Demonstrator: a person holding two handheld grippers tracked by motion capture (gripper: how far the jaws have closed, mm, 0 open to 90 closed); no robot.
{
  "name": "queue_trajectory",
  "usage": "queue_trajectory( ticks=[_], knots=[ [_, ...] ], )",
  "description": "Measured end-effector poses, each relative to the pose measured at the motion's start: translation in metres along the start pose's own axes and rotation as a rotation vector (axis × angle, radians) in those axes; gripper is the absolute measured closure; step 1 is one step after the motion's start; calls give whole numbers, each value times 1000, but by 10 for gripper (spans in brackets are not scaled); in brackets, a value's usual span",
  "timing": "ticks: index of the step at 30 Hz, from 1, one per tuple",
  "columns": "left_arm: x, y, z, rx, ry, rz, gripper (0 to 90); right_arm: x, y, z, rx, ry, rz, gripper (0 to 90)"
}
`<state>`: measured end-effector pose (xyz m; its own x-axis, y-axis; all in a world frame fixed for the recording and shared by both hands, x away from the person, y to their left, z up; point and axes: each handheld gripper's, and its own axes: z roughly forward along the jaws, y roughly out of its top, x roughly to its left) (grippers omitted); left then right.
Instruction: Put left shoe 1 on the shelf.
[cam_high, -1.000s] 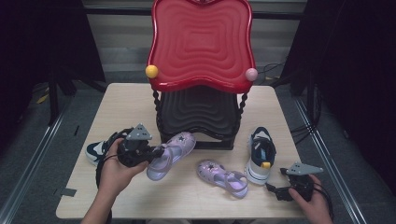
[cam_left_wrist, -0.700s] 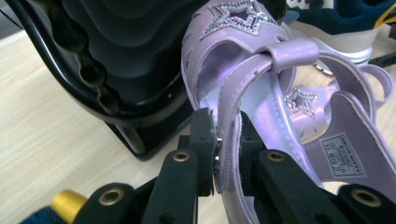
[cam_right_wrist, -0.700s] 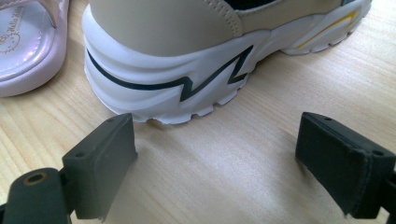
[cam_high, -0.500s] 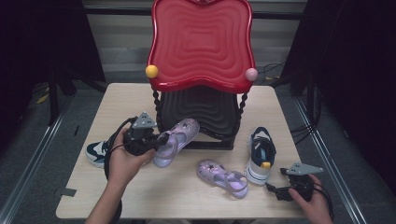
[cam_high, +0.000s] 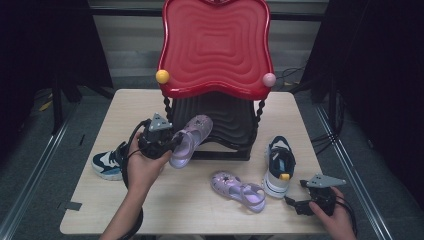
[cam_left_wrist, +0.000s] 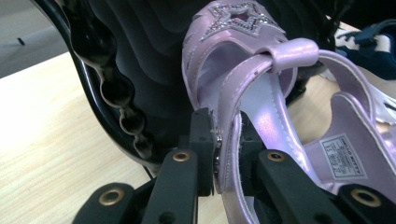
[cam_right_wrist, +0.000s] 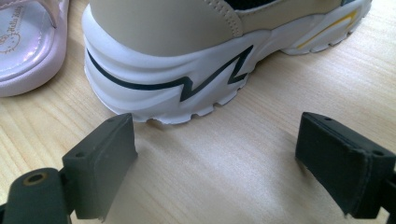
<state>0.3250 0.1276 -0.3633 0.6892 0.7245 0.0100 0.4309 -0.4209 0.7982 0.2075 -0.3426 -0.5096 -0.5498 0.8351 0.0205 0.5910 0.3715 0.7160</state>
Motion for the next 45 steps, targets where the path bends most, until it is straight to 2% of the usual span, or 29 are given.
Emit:
queue_trajectory(
  ticks=[7, 16, 23, 30, 31, 33, 34, 41, 45],
  knots=[
    [-3, 2, 8, -33, 66, -29, 821, 0, 0, 0, 0, 0, 0, 111],
    [-13, 17, 21, -56, 101, -85, 821, 0, 0, 0, 0, 0, 1, 111],
    [-19, 23, 33, -99, 133, -129, 821, 0, 0, 0, 0, 0, 0, 111],
    [-24, 24, 43, -139, 190, -176, 820, 0, 0, 0, 0, 2, 0, 110],
    [-25, 24, 44, -139, 202, -170, 821, 0, 0, 0, 0, 2, 0, 110],
    [-24, 25, 46, -154, 205, -193, 820, 0, 0, 0, 0, 1, 0, 110],
    [-24, 25, 47, -154, 211, -190, 821, 0, 0, 0, 0, 1, 1, 110],
    [-21, 24, 52, -171, 243, -232, 821, 0, 0, 0, 2, 3, 3, 110],
    [-21, 25, 55, -176, 255, -233, 820, 1, 0, 0, 2, 4, 5, 109]
  ],
)
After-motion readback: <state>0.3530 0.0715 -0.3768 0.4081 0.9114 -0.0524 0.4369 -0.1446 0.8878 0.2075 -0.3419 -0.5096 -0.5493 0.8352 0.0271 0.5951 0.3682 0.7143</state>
